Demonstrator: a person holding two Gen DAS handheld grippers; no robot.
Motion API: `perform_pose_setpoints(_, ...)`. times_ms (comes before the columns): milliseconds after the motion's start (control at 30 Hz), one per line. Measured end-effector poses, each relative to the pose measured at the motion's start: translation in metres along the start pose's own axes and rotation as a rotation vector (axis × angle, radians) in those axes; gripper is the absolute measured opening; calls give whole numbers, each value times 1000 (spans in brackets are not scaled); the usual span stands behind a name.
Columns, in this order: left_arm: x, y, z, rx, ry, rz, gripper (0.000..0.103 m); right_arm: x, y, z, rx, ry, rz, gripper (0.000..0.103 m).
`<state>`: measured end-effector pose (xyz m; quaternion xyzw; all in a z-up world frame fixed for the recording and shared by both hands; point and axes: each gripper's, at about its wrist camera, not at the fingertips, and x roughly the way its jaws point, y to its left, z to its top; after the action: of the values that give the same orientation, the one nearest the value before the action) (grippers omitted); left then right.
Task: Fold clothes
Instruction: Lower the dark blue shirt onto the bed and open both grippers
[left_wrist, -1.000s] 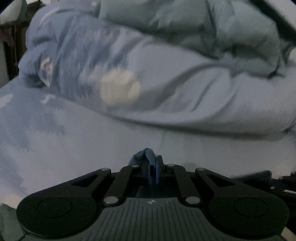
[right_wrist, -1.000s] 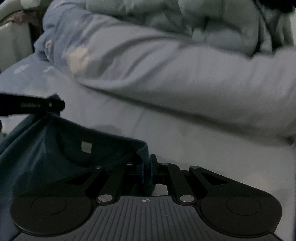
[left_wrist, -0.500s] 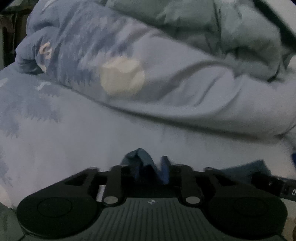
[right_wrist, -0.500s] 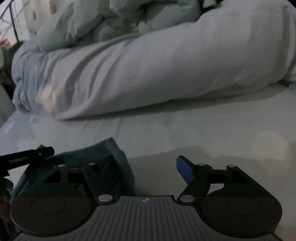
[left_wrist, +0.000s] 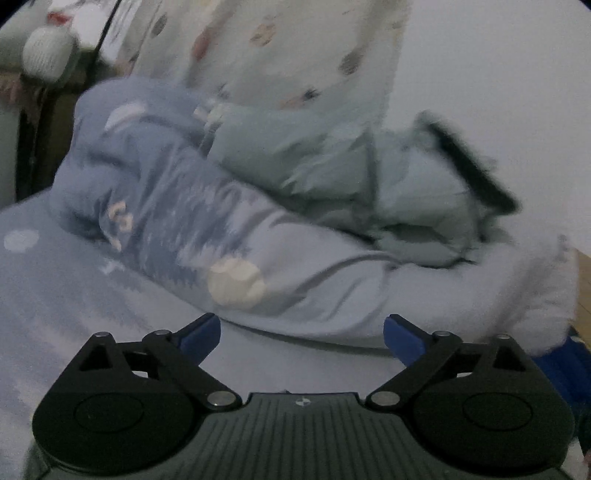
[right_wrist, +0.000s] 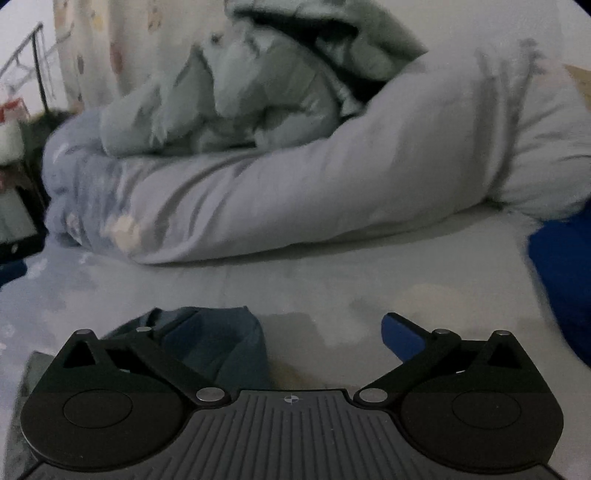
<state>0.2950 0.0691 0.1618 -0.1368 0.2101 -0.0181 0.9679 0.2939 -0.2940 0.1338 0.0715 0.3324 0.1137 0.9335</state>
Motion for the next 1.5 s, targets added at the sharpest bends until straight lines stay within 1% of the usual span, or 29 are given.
perform_pose_setpoints(33, -21, 3, 1, 24, -20, -9, 103, -21, -2, -8, 4, -19, 11, 103)
perform_pose_setpoints(100, -57, 5, 3, 61, -62, -21, 103, -73, -4, -30, -2, -62, 36, 103)
perform_pose_setpoints(167, -96, 10, 8, 66, -104, -24, 103, -122, -5, -55, -18, -86, 46, 103)
perform_pose_setpoints(233, -136, 16, 14, 57, -142, -26, 103, -174, -8, -89, -33, -103, 42, 103)
perform_pose_setpoints(300, -174, 22, 19, 20, -171, -30, 103, -213, -7, -127, -33, -85, 29, 103)
perform_pose_setpoints(367, -208, 24, 20, 13, -183, -42, 103, -243, -4, -173, -26, -40, 9, 103)
perform_pose_setpoints(500, -265, 20, 15, 25, -185, -58, 103, -280, 23, -268, -74, 98, -8, 100)
perform_pose_setpoints(533, -278, 18, 13, 28, -186, -63, 103, -285, 30, -286, -76, 120, 0, 97)
perform_pose_setpoints(600, -301, 14, 8, 31, -189, -75, 103, -295, 45, -322, -81, 166, 12, 90)
perform_pose_setpoints(667, -317, 11, 3, 33, -193, -90, 103, -300, 60, -350, -97, 191, -4, 72)
perform_pose_setpoints(733, -332, 7, -5, 41, -196, -108, 103, -301, 75, -376, -124, 231, -21, 64)
perform_pose_setpoints(800, -341, 3, -15, 54, -190, -120, 103, -300, 92, -397, -167, 264, -32, 63)
perform_pose_setpoints(867, -348, 0, -26, 69, -182, -128, 103, -298, 109, -415, -238, 288, -38, 61)
perform_pose_setpoints(933, -351, -3, -37, 91, -174, -125, 103, -292, 122, -423, -306, 301, -63, 60)
perform_pose_setpoints(1000, -349, -3, -46, 90, -150, -119, 103, -287, 129, -422, -319, 298, -71, 59)
perform_pose_setpoints(1033, -348, -1, -49, 76, -132, -124, 103, -283, 131, -422, -328, 305, -84, 57)
perform_pose_setpoints(1067, -347, 1, -53, 59, -118, -131, 103, -278, 133, -423, -343, 317, -101, 49)
perform_pose_setpoints(1100, -346, 2, -55, 44, -106, -134, 103, -274, 135, -426, -357, 329, -115, 47)
perform_pose_setpoints(1267, -344, 5, -67, 29, -77, -144, 103, -261, 143, -439, -413, 372, -168, 44)
perform_pose_setpoints(1400, -348, 8, -75, 29, -60, -152, 103, -249, 145, -441, -441, 390, -174, 41)
perform_pose_setpoints(1433, -347, 10, -76, 28, -55, -153, 103, -248, 145, -441, -449, 390, -173, 27)
perform_pose_setpoints(1467, -347, 10, -78, 26, -49, -153, 103, -249, 145, -439, -458, 388, -176, 2)
perform_pose_setpoints(1500, -348, 11, -79, 24, -45, -154, 103, -251, 144, -437, -460, 387, -172, 2)
